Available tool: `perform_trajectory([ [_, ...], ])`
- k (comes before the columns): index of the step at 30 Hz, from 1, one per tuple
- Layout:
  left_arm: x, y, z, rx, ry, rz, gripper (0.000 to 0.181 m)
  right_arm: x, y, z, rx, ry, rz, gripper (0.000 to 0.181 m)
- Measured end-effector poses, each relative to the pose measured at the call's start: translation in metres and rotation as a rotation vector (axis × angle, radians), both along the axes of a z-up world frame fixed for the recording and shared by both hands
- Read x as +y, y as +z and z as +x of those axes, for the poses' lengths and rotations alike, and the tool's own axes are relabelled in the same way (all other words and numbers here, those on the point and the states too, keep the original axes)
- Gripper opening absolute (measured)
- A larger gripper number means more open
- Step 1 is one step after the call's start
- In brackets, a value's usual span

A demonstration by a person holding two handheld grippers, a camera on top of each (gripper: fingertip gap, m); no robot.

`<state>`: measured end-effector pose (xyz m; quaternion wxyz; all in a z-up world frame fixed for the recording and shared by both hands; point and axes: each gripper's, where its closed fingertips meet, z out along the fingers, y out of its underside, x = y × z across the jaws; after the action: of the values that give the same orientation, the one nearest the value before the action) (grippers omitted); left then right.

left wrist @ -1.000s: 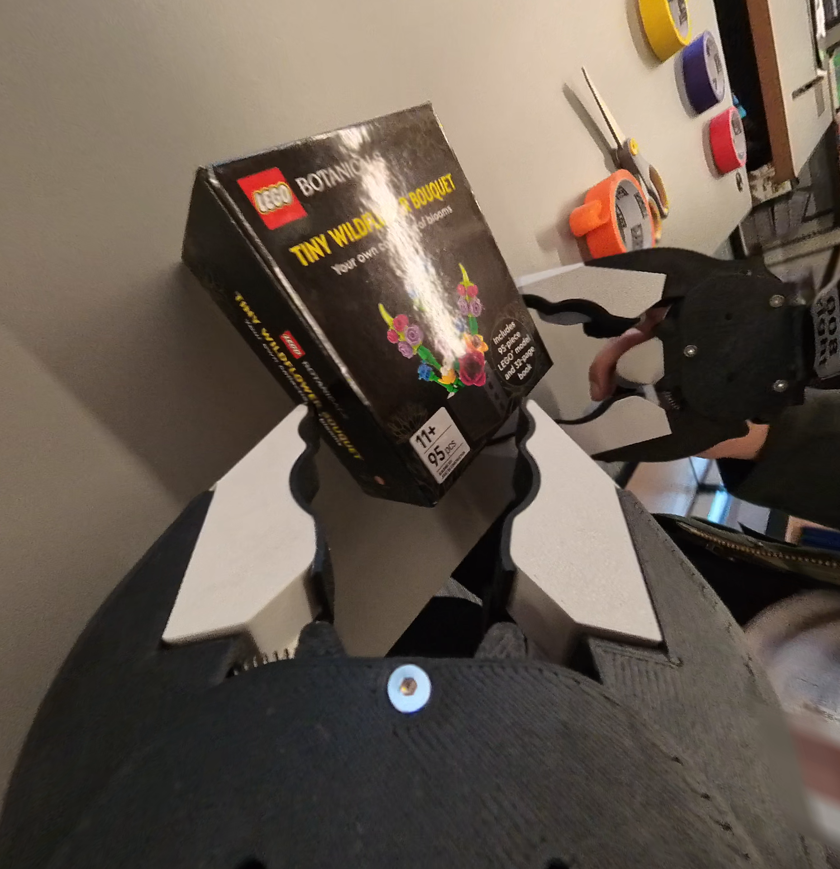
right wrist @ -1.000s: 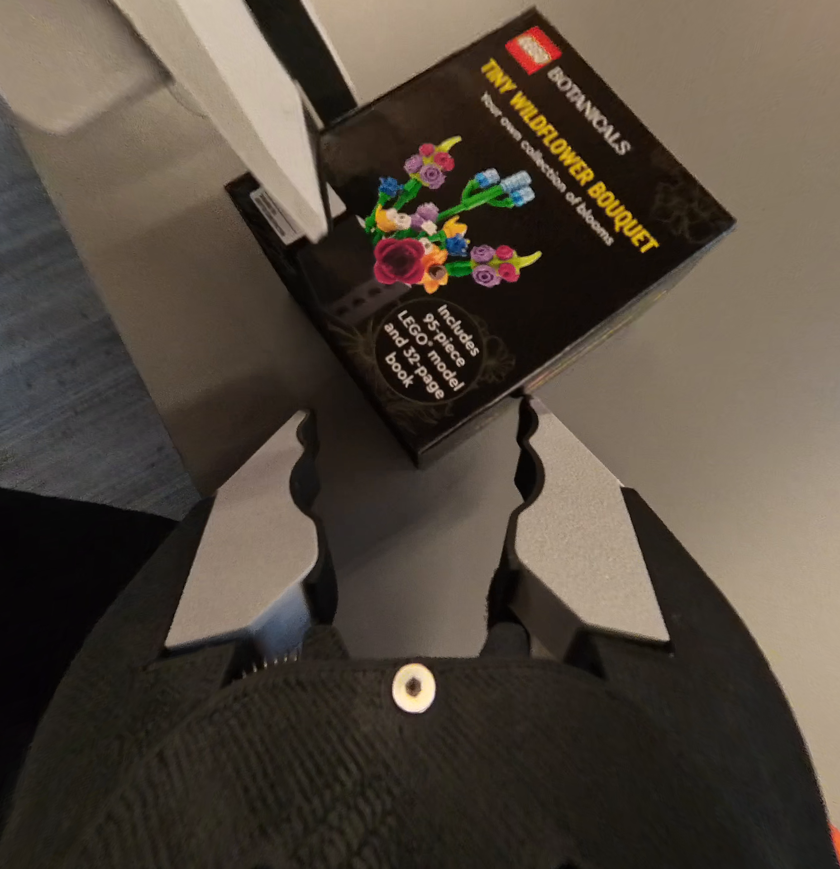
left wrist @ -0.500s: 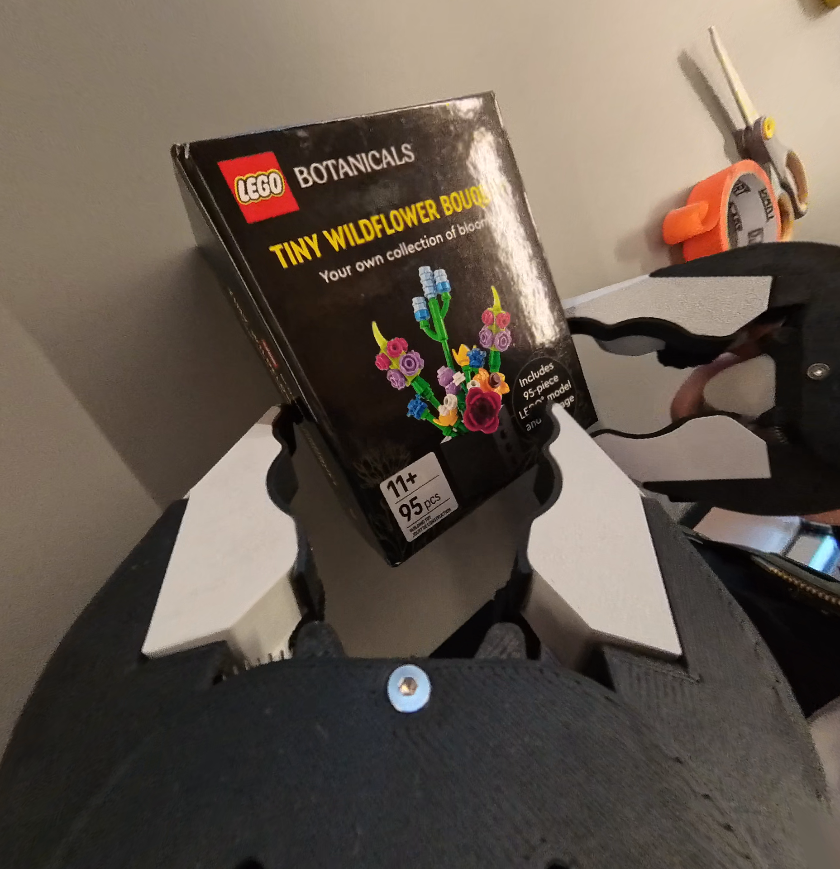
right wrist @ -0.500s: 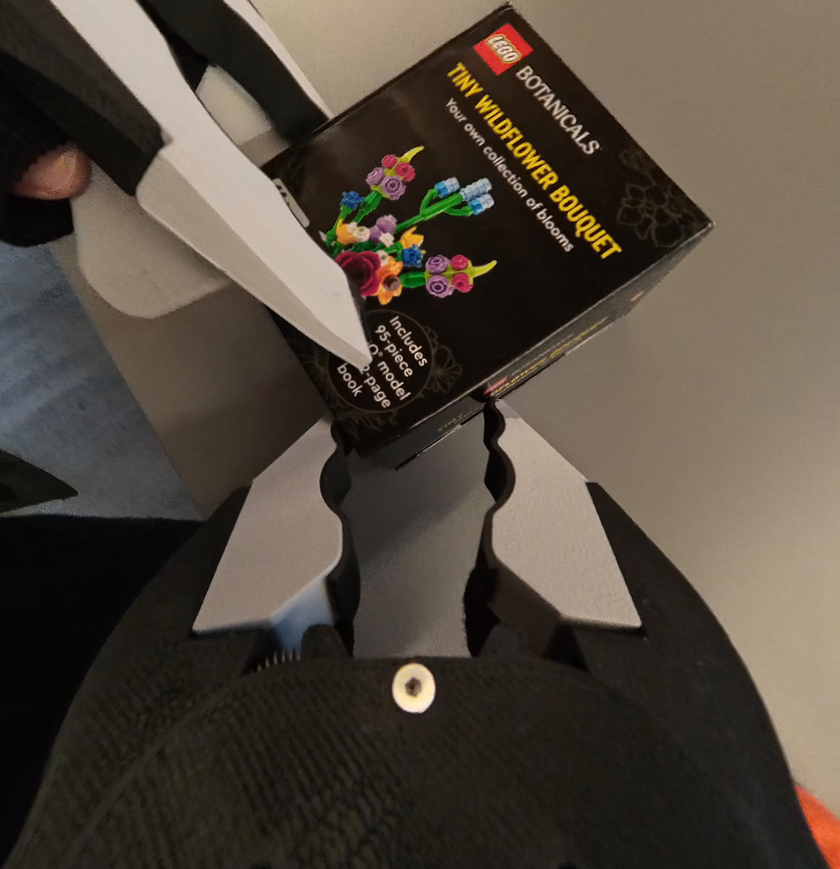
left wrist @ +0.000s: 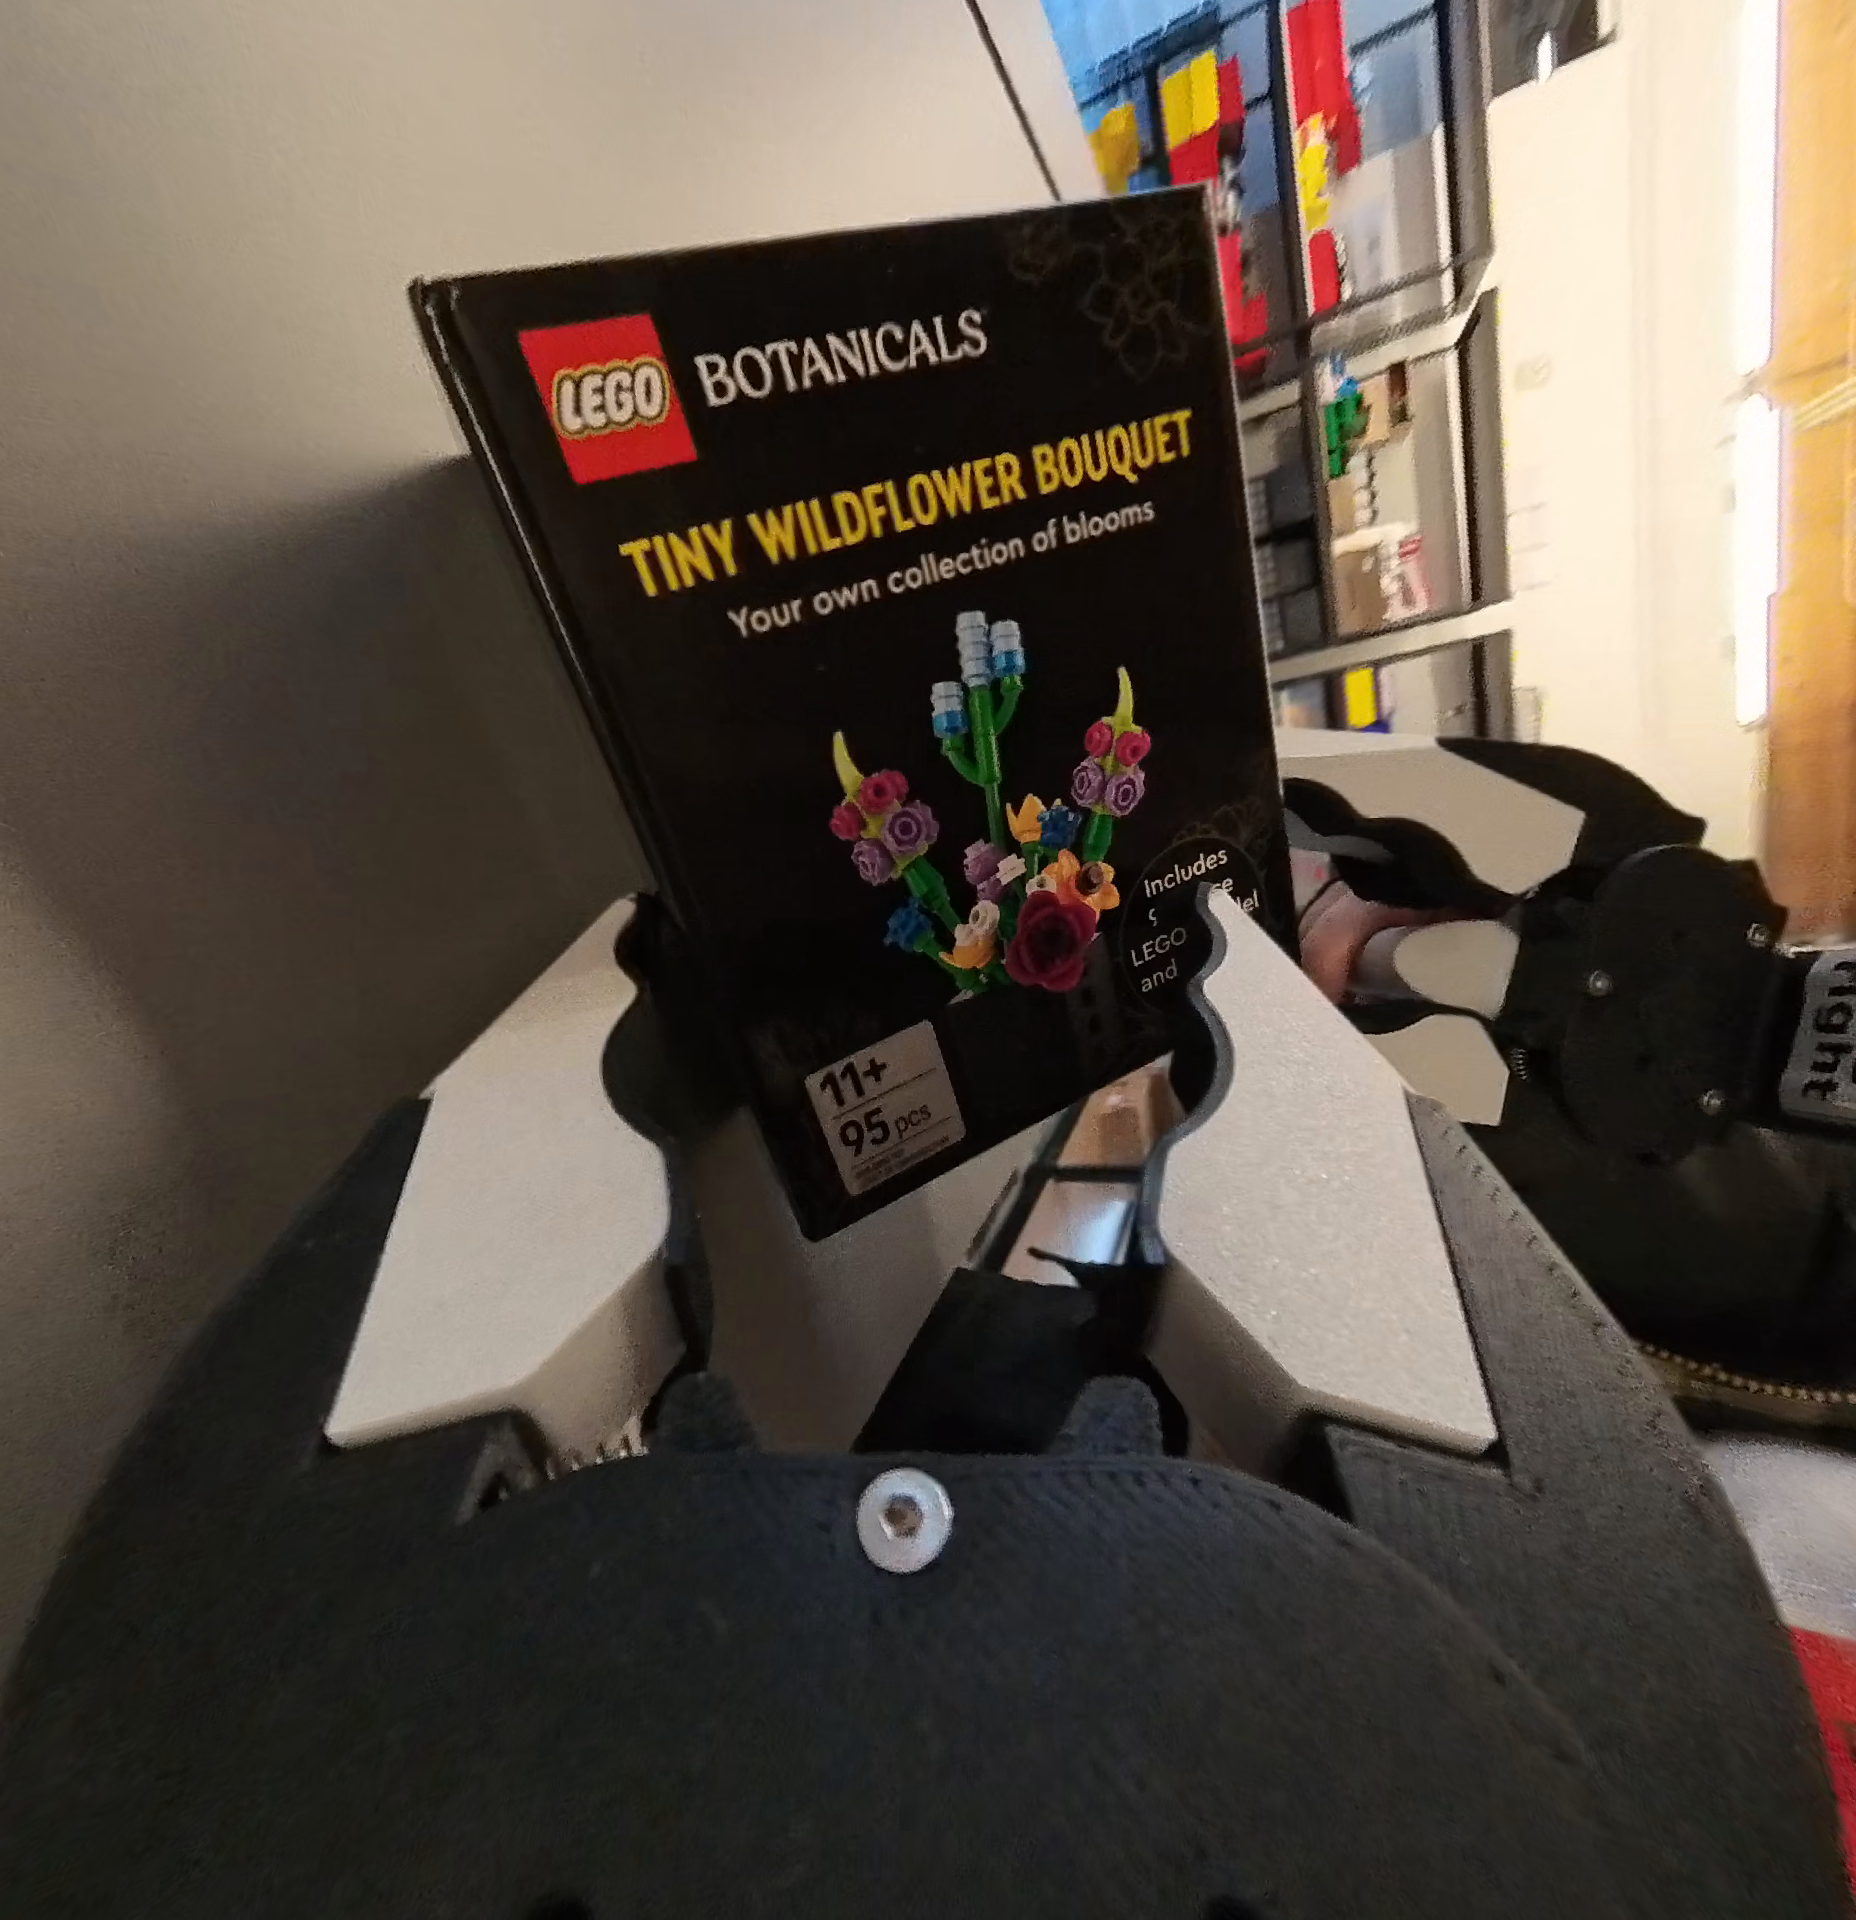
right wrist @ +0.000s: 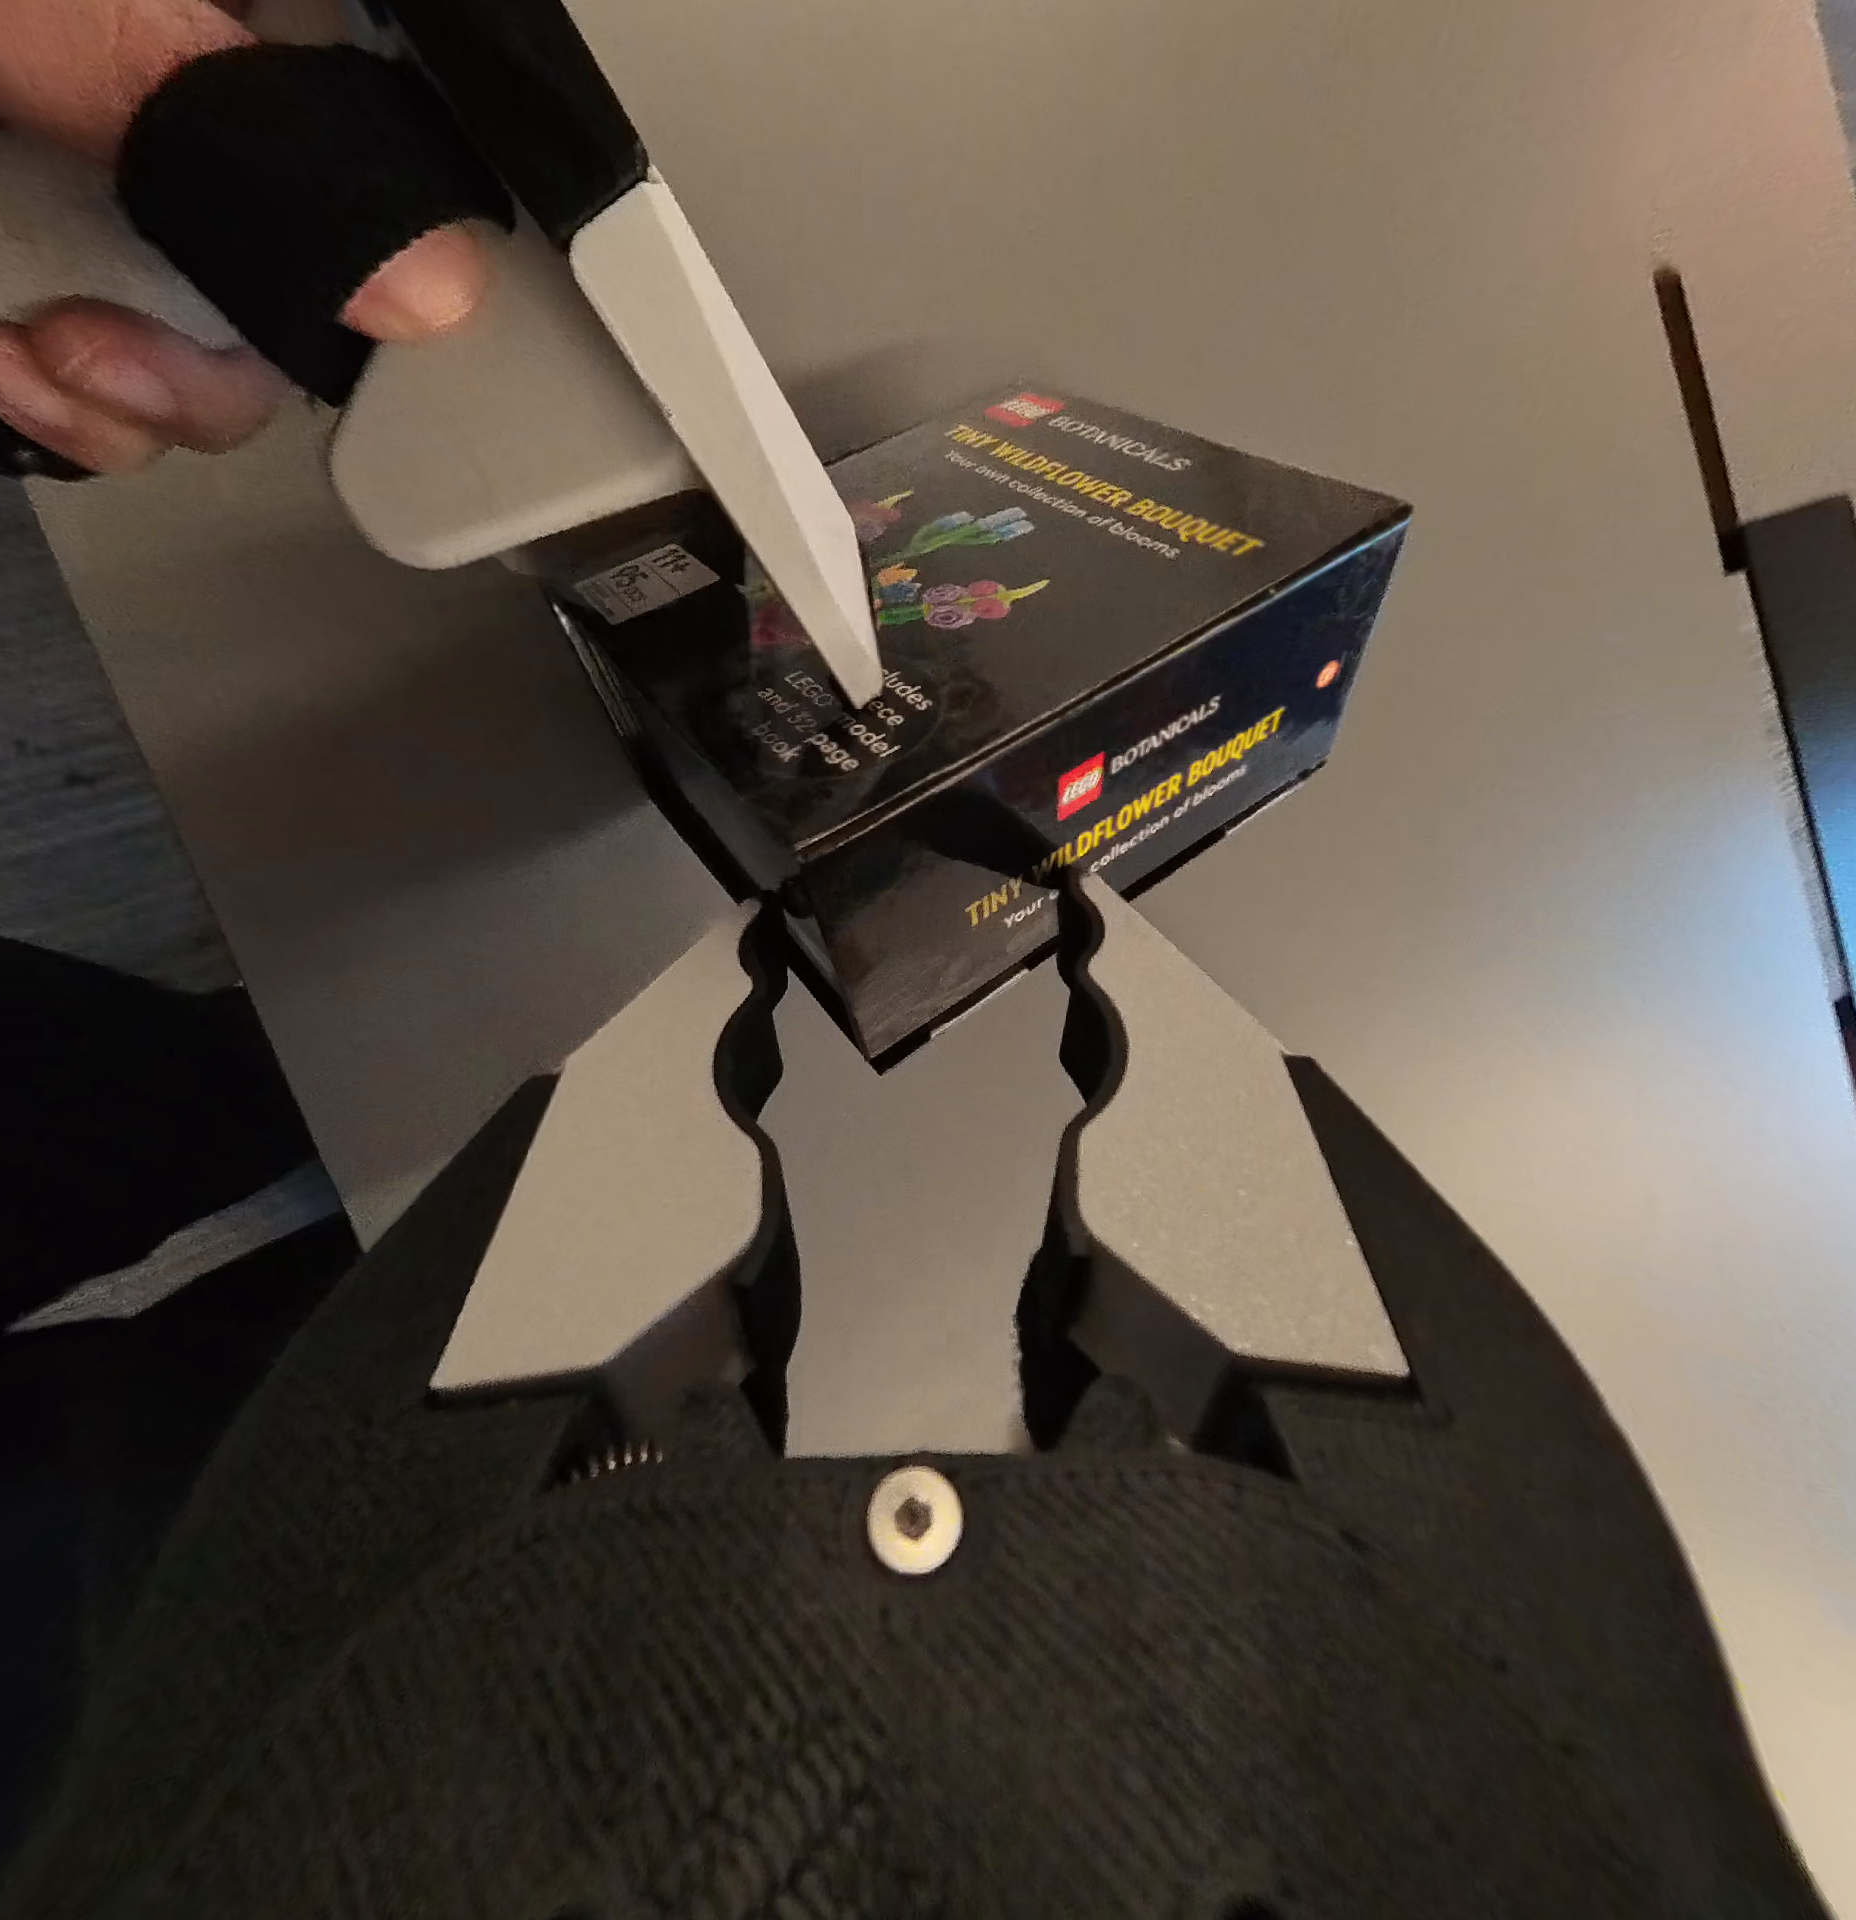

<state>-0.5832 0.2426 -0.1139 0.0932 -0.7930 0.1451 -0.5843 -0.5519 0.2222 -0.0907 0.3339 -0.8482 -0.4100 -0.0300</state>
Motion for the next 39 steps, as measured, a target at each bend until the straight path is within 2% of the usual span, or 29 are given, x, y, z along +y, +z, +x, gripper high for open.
perform_trajectory([
  [3, 0.002, 0.001, -0.009, -0.012, 0.020, -0.033, 0.098, 0.004, 0.002, -0.009, -0.044, 0.044, 0.002, 0.050],
  [6, 0.005, 0.001, -0.020, 0.044, 0.032, 0.046, 0.099, 0.005, 0.002, -0.018, -0.082, 0.088, 0.005, 0.045],
  [13, 0.010, 0.002, -0.026, 0.018, 0.055, 0.009, 0.102, 0.009, 0.006, -0.028, -0.076, 0.095, 0.029, 0.044],
  [15, 0.011, 0.001, -0.026, 0.022, 0.068, 0.003, 0.099, 0.010, 0.005, -0.026, -0.030, 0.063, 0.010, 0.044],
  [18, 0.013, -0.005, -0.029, 0.080, 0.078, 0.011, 0.083, 0.008, -0.004, -0.018, 0.082, -0.009, -0.050, 0.044],
  [22, 0.011, -0.009, -0.023, 0.208, 0.025, 0.069, 0.081, 0.004, -0.014, -0.009, 0.260, -0.073, -0.102, 0.044],
  [30, 0.016, -0.010, -0.016, 0.386, -0.011, 0.231, 0.084, 0.000, -0.020, -0.003, 0.291, -0.119, -0.101, 0.039],
  [35, 0.018, -0.012, -0.018, 0.463, -0.016, 0.285, 0.087, -0.001, -0.027, -0.002, 0.380, -0.143, -0.106, 0.039],
  [37, 0.016, -0.012, -0.018, 0.501, -0.050, 0.327, 0.088, -0.001, -0.030, -0.002, 0.400, -0.151, -0.102, 0.040],
  [39, 0.013, -0.008, -0.016, 0.524, -0.118, 0.411, 0.096, -0.001, -0.034, -0.002, 0.411, -0.153, -0.098, 0.040],
])
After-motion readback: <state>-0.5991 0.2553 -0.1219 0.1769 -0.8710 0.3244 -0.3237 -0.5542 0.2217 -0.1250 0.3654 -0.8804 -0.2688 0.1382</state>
